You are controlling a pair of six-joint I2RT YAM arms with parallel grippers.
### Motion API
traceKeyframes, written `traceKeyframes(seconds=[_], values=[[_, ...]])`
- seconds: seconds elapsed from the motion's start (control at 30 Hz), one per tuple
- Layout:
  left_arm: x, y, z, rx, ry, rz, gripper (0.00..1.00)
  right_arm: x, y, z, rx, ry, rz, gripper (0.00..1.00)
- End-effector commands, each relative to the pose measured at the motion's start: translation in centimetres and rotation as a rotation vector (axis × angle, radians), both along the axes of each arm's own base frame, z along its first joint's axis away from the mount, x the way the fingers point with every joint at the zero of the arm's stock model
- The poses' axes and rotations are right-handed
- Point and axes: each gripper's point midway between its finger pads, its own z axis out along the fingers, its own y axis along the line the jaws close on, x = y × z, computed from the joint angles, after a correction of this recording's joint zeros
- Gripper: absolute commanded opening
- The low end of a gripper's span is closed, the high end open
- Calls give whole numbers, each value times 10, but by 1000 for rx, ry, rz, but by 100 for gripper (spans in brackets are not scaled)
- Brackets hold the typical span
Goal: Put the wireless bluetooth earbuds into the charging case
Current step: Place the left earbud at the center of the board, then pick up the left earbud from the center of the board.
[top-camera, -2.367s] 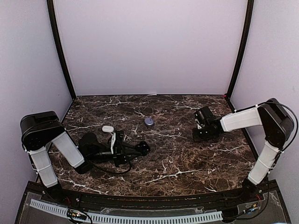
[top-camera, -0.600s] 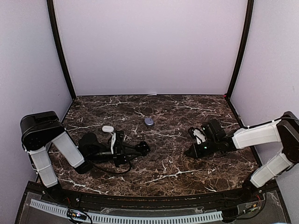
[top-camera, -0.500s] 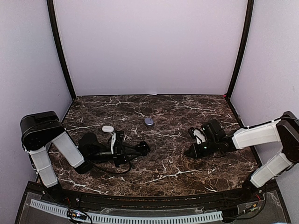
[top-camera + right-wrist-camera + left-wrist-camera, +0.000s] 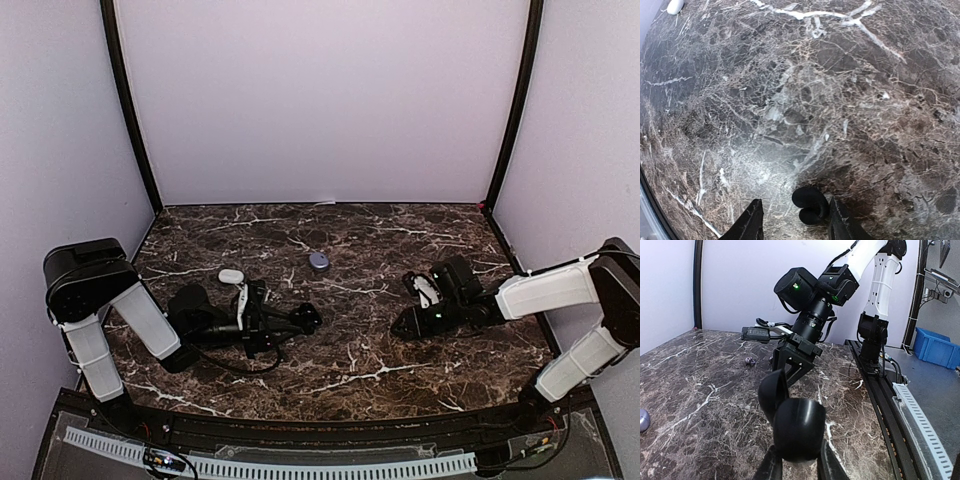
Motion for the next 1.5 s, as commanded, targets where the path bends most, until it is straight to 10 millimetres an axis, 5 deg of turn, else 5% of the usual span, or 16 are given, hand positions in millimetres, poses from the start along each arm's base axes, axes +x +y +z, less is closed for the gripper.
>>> traceKeyframes(seconds=[0.0, 0.67, 0.97, 1.47], values=[[-5, -2, 10, -22, -35, -20, 17, 10, 0, 11, -12, -57, -15, 45], [-4, -2, 9, -19, -35, -19, 17, 23, -11, 13, -23, -56, -51, 37], [-4, -2, 9, -18, -33, -21, 17, 28, -20, 3, -86, -58, -68, 25], [-4, -3, 8, -16, -32, -22, 17, 16, -11, -5, -53, -25, 14, 21]])
